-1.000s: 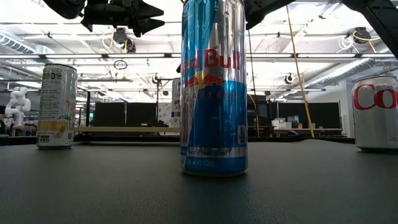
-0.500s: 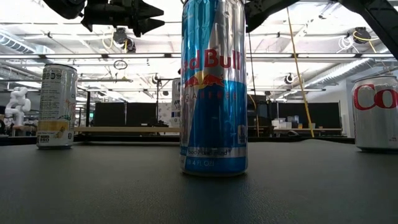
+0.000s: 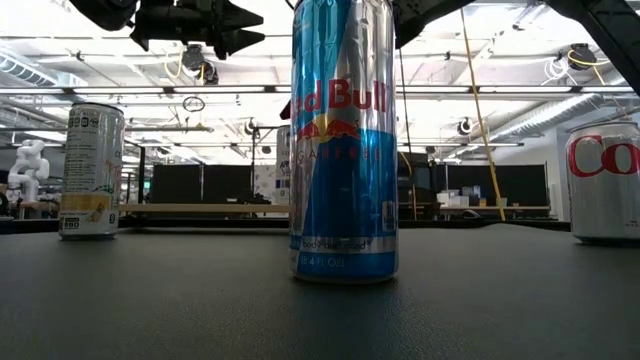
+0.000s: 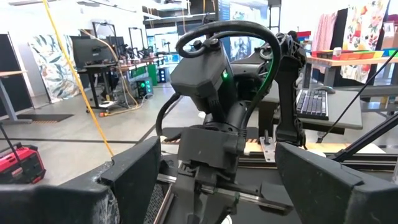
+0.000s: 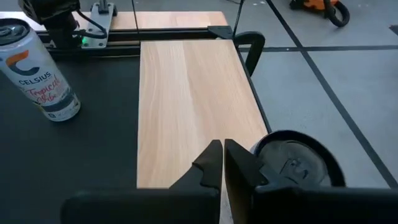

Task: Place canned beverage on shelf
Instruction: Put the top white-blue soda can on the shelf

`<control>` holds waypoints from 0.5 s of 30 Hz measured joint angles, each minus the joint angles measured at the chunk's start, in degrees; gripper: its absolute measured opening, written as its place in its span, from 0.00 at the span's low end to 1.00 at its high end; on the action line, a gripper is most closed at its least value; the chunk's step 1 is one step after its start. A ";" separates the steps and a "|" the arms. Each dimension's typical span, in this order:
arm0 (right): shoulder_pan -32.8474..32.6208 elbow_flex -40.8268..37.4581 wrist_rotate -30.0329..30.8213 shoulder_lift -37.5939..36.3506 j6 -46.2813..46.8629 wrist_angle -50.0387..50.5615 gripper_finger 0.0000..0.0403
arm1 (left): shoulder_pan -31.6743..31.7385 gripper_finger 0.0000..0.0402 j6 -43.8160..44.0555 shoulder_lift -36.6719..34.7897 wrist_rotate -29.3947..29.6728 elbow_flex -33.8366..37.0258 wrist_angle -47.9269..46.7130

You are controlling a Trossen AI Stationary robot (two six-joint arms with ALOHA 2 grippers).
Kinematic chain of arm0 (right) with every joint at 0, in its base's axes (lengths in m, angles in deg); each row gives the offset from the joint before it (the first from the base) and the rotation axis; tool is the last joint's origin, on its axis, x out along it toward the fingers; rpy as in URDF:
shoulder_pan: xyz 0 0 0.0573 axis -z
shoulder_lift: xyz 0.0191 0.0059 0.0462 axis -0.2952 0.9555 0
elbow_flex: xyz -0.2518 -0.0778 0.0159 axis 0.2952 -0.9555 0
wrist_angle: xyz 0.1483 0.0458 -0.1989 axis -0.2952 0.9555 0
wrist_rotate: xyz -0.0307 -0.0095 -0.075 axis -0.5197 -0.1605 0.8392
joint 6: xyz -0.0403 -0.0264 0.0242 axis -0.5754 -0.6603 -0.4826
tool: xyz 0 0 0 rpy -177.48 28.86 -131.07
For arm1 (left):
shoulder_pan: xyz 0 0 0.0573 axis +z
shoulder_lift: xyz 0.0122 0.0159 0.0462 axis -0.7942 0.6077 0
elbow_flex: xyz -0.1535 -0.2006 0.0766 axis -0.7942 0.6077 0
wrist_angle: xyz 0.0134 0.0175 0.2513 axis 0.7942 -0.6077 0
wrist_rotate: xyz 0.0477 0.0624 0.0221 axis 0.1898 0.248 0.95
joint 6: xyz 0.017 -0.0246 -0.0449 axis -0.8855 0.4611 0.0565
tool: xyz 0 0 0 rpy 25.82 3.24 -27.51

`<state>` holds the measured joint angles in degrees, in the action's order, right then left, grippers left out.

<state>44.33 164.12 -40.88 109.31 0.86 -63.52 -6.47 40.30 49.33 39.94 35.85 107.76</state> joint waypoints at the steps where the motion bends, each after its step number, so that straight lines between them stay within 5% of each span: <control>1: 0.00 0.00 0.00 0.14 0.12 -0.03 0.00 | -0.01 0.80 0.00 0.00 0.00 0.00 0.00; 15: 0.15 -0.02 3.05 0.99 -0.87 0.41 0.00 | 0.01 0.80 0.00 0.00 0.01 0.00 -0.02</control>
<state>44.48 164.10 -37.83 110.31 -0.01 -63.11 -6.45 40.30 49.33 39.95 35.85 107.74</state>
